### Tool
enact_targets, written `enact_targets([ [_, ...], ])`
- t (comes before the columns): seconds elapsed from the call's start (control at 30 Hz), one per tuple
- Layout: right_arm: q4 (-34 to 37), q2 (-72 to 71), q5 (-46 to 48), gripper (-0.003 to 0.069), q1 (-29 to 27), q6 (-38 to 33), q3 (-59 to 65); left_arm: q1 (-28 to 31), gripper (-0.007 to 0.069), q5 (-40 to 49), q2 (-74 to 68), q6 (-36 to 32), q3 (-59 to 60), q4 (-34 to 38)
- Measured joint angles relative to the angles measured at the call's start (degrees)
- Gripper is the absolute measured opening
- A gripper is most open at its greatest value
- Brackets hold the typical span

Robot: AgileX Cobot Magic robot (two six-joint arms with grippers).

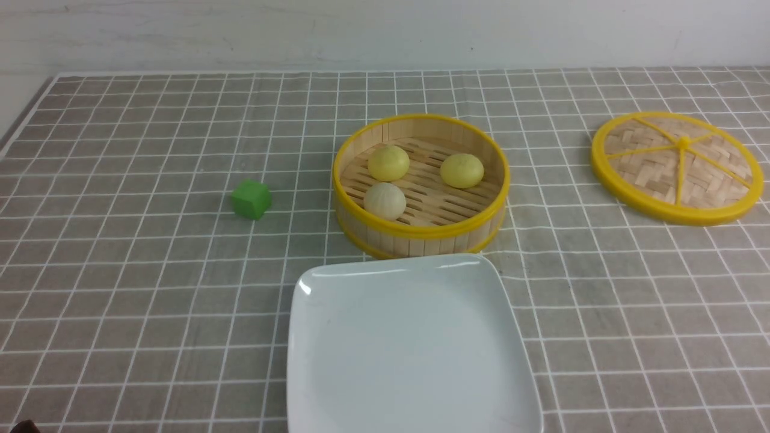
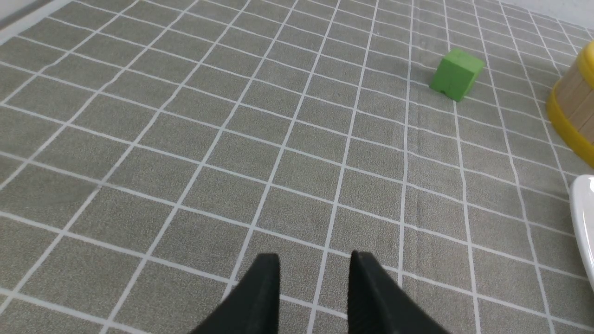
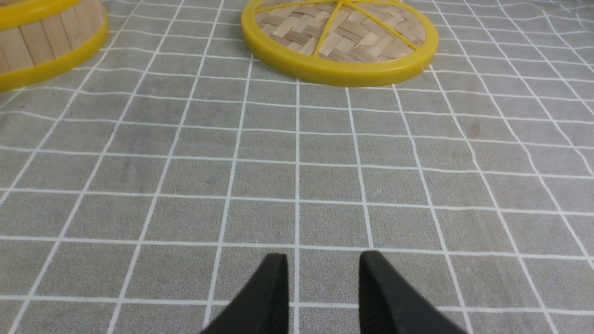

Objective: Put the steamed buns into the plate on the grey tablecloth.
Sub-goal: 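Reach toward a bun in the bamboo steamer with the right gripper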

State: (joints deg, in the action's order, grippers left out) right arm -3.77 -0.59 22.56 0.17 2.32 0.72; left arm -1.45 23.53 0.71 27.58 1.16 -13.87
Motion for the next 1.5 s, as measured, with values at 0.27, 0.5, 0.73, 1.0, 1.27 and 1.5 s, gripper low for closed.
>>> enact_targets([
  [0.27, 9.2, 0.0, -2.9, 0.0239, 0.0, 7.4, 0.5, 0.0, 0.0239, 0.0, 0.0, 0.0, 0.0, 0.0],
  [0.5, 28.2, 0.0, -5.1, 0.0239, 0.0, 19.2, 0.7, 0.0, 0.024, 0.0, 0.0, 0.0, 0.0, 0.0],
  [0.73, 32.5, 0.0, -7.1, 0.0234, 0.0, 19.5, 0.7, 0.0, 0.024, 0.0, 0.0, 0.0, 0.0, 0.0],
  [1.0, 28.0, 5.4, -8.0, 0.0012, 0.0, 7.5, -14.5, 0.0, 0.024, 0.0, 0.0, 0.0, 0.0, 0.0],
  [1.27, 20.1, 34.7, 25.6, 0.0004, 0.0, -0.6, -33.9, 0.0, 0.024, 0.0, 0.0, 0.0, 0.0, 0.0],
  [1.5, 30.6, 57.7, 31.9, 0.0095, 0.1, -10.8, -42.1, 0.0, 0.024, 0.0, 0.0, 0.0, 0.0, 0.0],
])
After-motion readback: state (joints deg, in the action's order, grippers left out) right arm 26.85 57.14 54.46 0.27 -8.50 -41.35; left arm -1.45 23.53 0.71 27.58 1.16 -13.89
